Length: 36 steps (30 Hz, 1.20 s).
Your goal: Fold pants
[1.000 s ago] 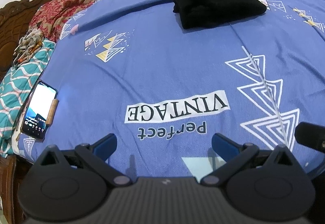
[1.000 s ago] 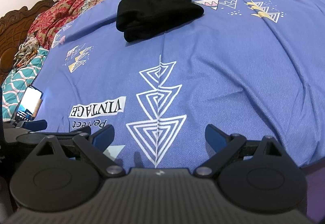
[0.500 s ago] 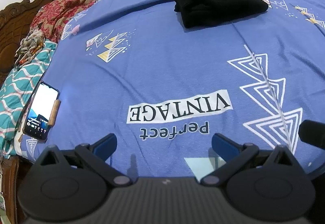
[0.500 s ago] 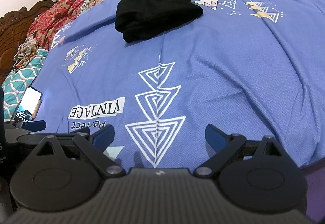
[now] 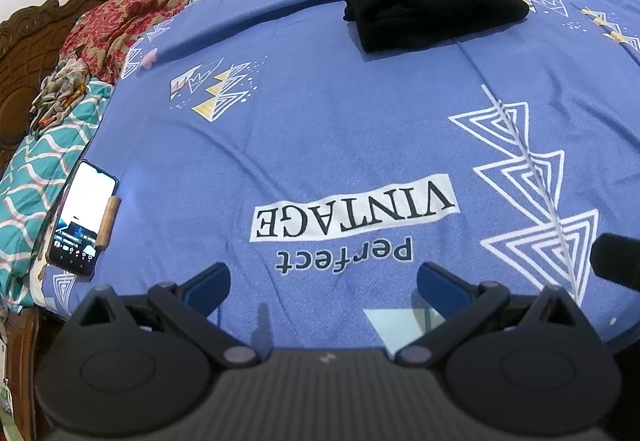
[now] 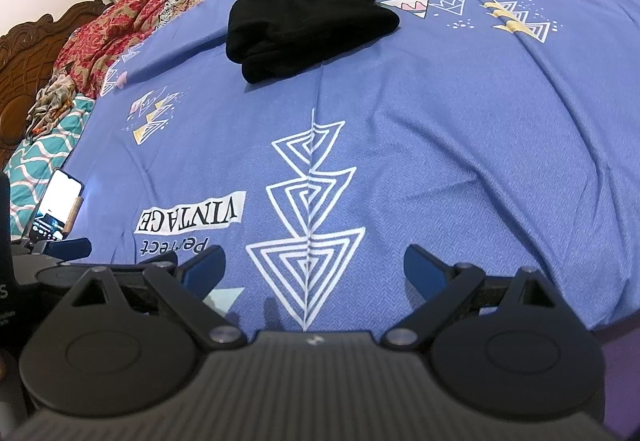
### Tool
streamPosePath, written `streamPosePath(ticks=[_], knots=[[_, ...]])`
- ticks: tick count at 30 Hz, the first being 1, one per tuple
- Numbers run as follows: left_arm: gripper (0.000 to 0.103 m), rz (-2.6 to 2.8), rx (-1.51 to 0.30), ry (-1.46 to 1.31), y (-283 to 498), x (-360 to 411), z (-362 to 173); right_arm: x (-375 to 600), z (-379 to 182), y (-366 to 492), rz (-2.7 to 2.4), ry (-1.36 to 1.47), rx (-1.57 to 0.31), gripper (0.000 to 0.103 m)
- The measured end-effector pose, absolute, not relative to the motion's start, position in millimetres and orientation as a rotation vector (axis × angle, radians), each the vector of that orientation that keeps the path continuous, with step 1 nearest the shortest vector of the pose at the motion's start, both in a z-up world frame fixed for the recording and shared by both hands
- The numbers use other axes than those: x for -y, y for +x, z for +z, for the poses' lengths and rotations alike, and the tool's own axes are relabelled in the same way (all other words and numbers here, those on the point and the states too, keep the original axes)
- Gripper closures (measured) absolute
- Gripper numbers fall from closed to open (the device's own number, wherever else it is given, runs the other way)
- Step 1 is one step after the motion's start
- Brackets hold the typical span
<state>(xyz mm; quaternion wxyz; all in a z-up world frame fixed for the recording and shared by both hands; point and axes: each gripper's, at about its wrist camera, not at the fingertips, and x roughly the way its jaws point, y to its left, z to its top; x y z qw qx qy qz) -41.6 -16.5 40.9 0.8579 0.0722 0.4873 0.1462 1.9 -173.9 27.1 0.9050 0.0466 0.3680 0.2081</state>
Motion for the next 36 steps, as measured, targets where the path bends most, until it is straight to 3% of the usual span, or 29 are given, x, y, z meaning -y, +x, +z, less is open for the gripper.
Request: streamPosePath(ticks=[36], knots=[[0.000, 0.323, -1.026, 0.149, -45.3, 14.6, 39.8, 179.1, 26.9, 3.6, 0.442, 0.107, -0.773, 0.006]])
